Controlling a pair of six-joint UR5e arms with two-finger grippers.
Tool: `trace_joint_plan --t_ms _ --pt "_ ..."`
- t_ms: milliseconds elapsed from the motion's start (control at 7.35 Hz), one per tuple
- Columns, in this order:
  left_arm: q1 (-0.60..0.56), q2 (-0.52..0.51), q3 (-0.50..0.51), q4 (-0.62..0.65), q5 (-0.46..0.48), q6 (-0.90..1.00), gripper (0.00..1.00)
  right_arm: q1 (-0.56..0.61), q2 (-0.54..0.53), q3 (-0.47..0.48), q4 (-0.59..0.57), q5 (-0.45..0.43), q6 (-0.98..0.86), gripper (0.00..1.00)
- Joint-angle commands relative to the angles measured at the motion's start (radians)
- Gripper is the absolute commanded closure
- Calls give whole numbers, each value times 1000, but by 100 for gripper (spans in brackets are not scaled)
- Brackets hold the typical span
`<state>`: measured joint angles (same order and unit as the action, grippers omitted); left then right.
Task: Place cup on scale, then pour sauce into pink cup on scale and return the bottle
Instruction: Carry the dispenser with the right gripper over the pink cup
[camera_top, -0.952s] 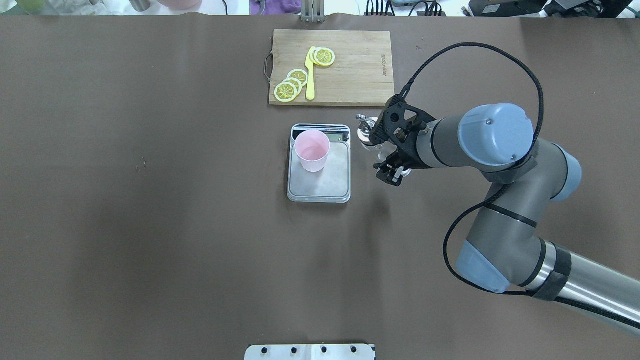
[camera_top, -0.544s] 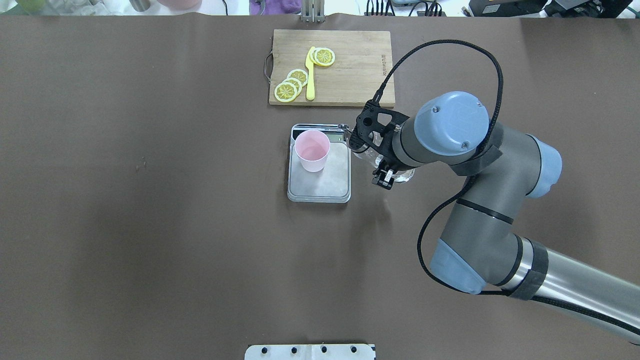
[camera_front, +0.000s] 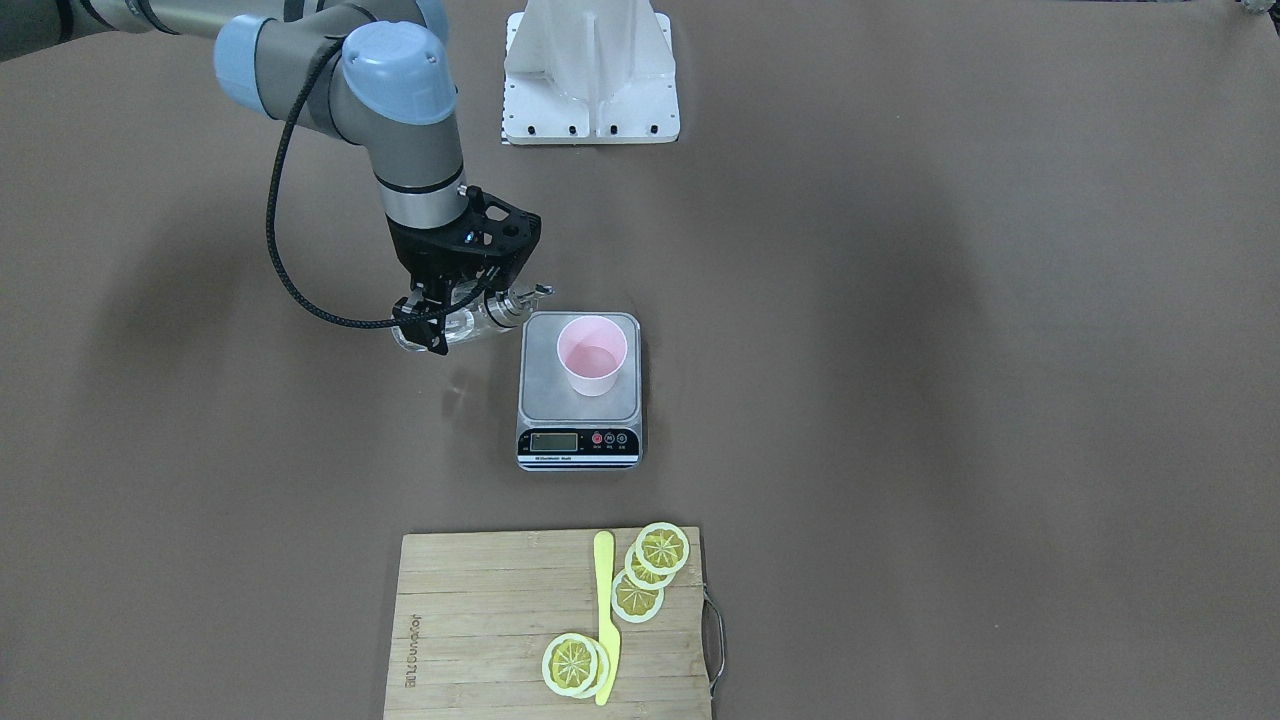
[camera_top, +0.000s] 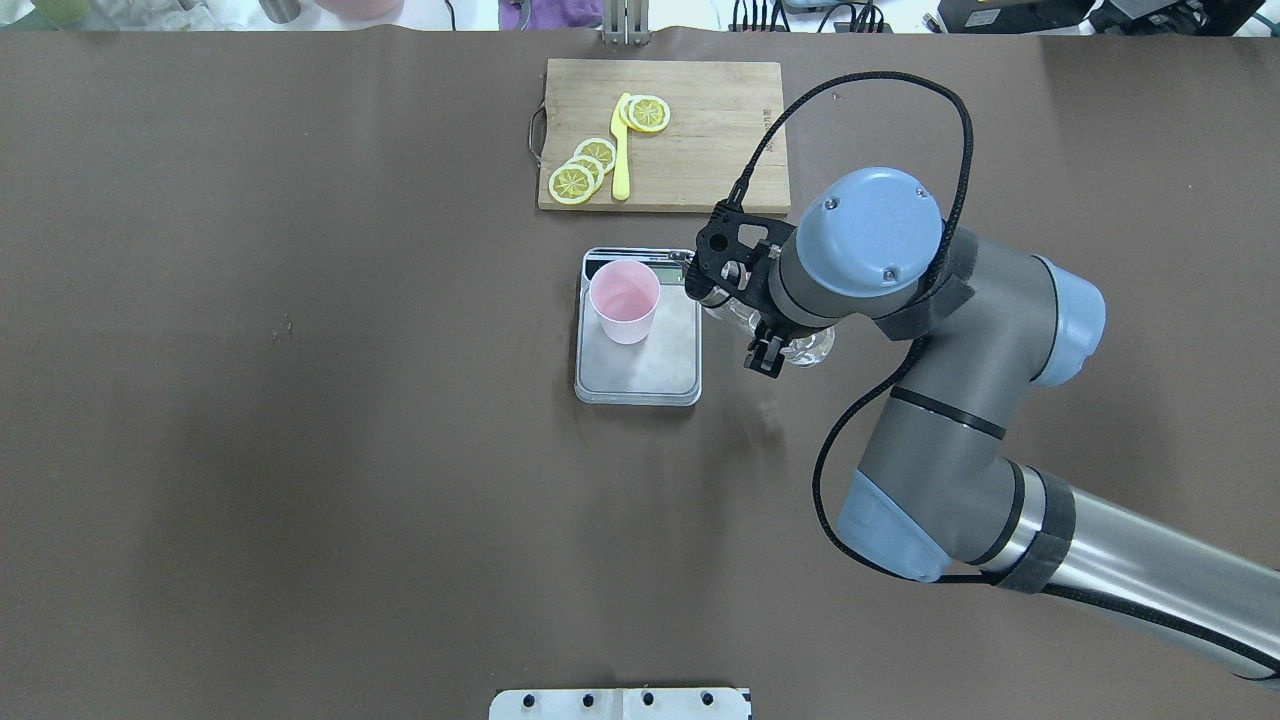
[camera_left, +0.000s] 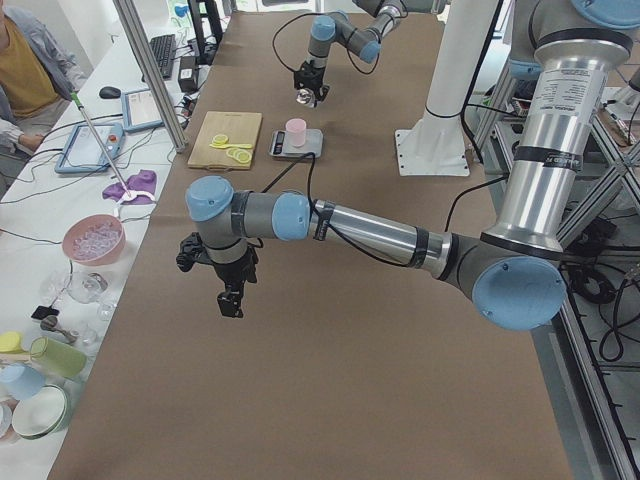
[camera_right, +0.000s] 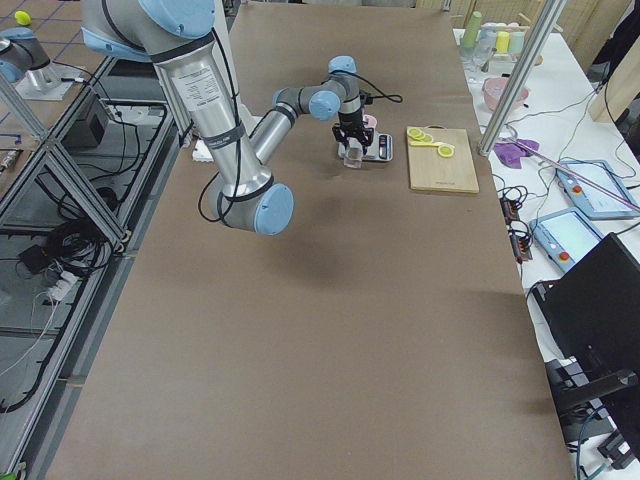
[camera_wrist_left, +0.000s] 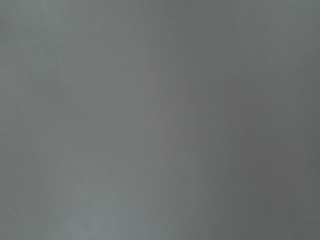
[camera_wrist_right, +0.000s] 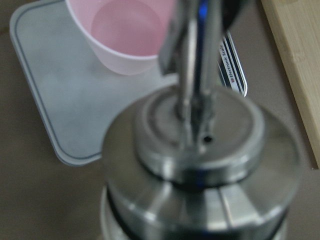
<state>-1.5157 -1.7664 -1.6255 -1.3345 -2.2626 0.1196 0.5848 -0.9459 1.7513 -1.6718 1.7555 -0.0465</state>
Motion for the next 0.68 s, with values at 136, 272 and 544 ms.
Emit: trace_joint_plan --t_ms 136,272,544 --pt "0 1 1 -2 0 -1 2 0 94 -85 -89 2 -21 100" --pt "0 1 -1 -2 -2 -3 2 0 126 -120 -118 -5 -21 100" --pt "2 -1 -4 -2 -2 -6 2 0 147 -122 -184 -19 -60 100"
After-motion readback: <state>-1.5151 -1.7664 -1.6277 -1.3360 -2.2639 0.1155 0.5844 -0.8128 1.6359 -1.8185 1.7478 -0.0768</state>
